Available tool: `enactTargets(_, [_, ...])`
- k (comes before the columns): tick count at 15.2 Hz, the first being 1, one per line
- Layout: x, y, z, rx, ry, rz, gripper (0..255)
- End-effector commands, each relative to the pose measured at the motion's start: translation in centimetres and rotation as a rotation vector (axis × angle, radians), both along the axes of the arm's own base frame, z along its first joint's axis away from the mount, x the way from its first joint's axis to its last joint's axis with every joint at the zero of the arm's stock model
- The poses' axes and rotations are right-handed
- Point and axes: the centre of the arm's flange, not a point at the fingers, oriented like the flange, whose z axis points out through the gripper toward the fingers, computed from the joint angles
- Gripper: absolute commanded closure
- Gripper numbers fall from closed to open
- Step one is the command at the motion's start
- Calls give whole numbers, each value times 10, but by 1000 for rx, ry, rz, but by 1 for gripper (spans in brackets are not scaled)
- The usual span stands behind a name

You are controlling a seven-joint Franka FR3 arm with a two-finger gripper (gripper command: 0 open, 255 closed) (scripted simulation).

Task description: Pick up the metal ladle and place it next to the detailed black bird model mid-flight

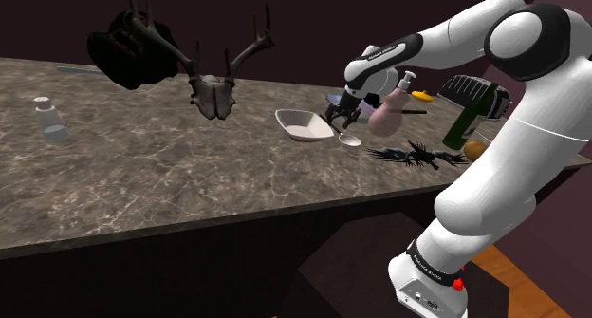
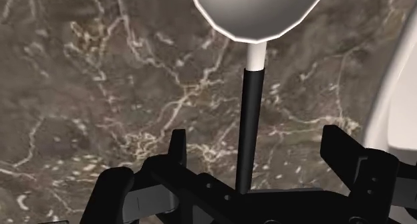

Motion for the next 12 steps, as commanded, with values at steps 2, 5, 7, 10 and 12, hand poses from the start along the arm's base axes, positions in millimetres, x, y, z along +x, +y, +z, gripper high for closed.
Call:
enactTargets(2, [-4,1,24,2,4,4,0])
enactTargets(5, [-7,0,48,2,4,4,0])
enactTargets(7, [-7,0,48,2,4,4,0])
enactTargets(10, [-7,0,48,2,4,4,0])
enactTargets(12, [-7,0,48,2,4,4,0])
